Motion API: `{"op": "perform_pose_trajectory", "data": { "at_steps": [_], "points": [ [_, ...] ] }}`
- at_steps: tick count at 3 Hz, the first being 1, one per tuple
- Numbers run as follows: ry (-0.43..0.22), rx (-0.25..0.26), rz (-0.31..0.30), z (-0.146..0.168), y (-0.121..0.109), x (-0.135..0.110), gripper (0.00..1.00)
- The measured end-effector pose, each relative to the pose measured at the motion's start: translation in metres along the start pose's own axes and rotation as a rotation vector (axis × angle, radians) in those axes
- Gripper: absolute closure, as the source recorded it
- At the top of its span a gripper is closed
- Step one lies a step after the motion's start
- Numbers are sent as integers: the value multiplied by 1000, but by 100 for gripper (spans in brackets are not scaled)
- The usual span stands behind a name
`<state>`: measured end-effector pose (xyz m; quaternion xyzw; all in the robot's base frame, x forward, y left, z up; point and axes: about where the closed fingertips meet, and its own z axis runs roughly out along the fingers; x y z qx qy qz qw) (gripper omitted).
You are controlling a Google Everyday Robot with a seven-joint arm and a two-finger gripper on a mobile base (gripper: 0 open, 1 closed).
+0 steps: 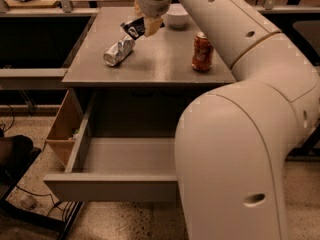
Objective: Pick rxbar blueberry from top drawer and place on counter
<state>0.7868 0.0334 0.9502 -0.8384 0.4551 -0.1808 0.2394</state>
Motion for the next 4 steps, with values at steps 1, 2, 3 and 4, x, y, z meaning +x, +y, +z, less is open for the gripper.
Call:
{"op": "perform_pose_trajectory", "data": {
  "at_steps": [1, 2, 3, 4],
  "points": [
    [36, -78, 42, 50, 20, 9, 100],
    [37, -83, 45, 54, 21, 10, 82],
    [37, -83, 45, 54, 21, 9, 58],
    [37, -83, 45, 54, 21, 9, 35]
  ]
}}
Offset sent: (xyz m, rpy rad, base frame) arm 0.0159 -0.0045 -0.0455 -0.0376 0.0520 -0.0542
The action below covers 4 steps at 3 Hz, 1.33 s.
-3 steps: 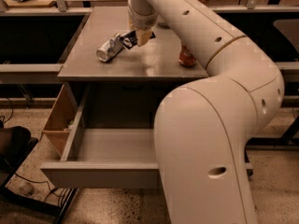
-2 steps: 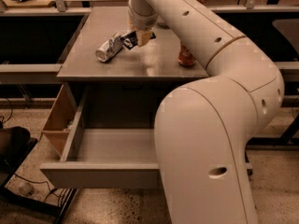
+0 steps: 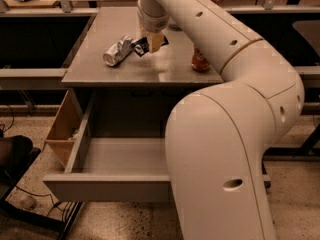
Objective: Pick rxbar blueberry from top drawer and place on counter
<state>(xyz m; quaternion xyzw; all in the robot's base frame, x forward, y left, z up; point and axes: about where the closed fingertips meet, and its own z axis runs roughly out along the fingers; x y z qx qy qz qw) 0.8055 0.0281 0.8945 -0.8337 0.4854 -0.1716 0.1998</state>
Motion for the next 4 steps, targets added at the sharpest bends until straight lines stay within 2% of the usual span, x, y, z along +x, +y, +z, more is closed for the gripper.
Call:
{"op": "perform_pose_trajectory", "data": {
  "at_steps": [1, 2, 3, 4],
  "points": [
    [0, 0, 0, 0, 0, 0, 12],
    [0, 0, 0, 0, 0, 0, 0],
    [-31, 42, 24, -10, 1, 3, 0],
    [-89, 147, 76, -54, 12, 15, 0]
  ]
}}
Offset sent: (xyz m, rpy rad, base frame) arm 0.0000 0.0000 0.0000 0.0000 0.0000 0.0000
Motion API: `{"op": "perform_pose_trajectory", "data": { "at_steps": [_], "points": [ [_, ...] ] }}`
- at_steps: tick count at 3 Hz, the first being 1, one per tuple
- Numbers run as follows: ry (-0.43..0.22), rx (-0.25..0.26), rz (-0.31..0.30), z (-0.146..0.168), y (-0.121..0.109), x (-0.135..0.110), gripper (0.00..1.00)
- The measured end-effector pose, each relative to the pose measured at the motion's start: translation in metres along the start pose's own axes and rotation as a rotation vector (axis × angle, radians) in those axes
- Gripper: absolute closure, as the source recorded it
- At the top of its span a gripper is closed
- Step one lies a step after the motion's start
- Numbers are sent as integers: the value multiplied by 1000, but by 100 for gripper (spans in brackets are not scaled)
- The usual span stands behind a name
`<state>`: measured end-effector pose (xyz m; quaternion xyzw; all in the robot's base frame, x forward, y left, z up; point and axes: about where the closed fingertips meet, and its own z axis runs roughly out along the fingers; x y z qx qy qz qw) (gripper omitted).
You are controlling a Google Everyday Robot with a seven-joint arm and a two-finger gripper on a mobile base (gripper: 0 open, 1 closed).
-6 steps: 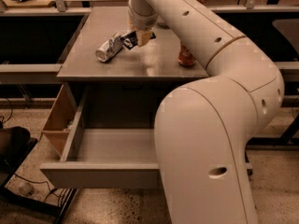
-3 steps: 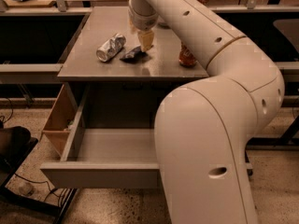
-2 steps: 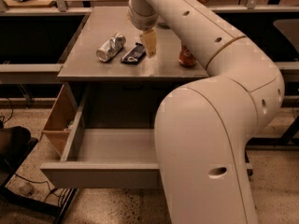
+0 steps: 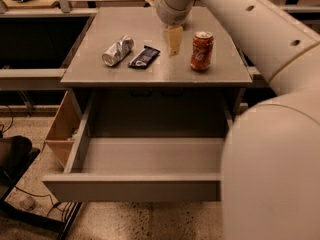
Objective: Pick rxbar blueberry from top drawer and place on counter
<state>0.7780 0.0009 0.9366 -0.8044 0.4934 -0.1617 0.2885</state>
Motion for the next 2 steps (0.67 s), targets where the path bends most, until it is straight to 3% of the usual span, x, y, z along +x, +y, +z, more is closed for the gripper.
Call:
{"op": "perform_pose_trajectory", "data": {
  "at_steps": [1, 2],
  "points": [
    [-39, 223, 101, -111, 10, -6, 0],
    [-40, 347, 170, -168, 37, -15, 0]
  ]
}}
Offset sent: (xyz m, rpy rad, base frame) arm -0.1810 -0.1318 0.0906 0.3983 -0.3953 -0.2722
